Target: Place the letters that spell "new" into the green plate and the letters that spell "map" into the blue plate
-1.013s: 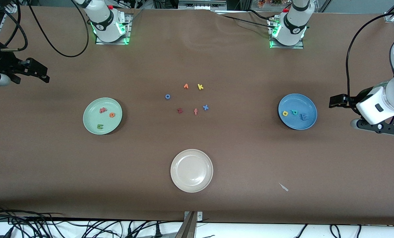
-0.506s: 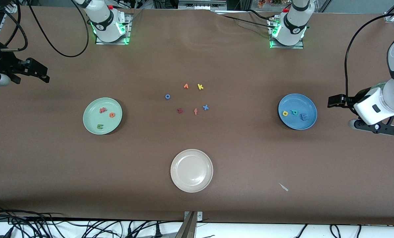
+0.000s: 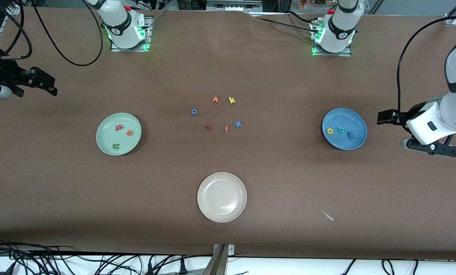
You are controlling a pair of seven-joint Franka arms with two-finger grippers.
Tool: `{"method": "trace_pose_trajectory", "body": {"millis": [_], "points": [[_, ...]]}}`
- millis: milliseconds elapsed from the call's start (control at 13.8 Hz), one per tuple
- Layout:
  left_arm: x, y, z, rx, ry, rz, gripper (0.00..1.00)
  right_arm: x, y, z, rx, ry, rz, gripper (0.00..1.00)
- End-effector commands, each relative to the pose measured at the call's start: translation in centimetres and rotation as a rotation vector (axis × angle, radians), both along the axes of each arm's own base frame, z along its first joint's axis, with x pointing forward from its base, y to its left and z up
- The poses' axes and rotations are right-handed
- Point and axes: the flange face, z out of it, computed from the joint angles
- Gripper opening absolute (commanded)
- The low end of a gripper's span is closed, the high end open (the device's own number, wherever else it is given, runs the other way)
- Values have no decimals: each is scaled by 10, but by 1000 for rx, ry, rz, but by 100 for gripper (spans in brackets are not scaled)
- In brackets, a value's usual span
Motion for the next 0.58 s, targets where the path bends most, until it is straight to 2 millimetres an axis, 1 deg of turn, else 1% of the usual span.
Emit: {"method": "trace_pose_trajectory", "body": {"millis": [0, 362, 506], "points": [[0, -1, 0, -17, -2, -19, 100, -3, 2, 1, -14, -6, -1, 100], [1, 4, 0, -15, -3, -11, 99, -2, 0, 0, -12, -5, -2, 100], [1, 5, -3, -13, 1, -10, 99, -2, 1, 0, -12, -3, -1, 100]]}}
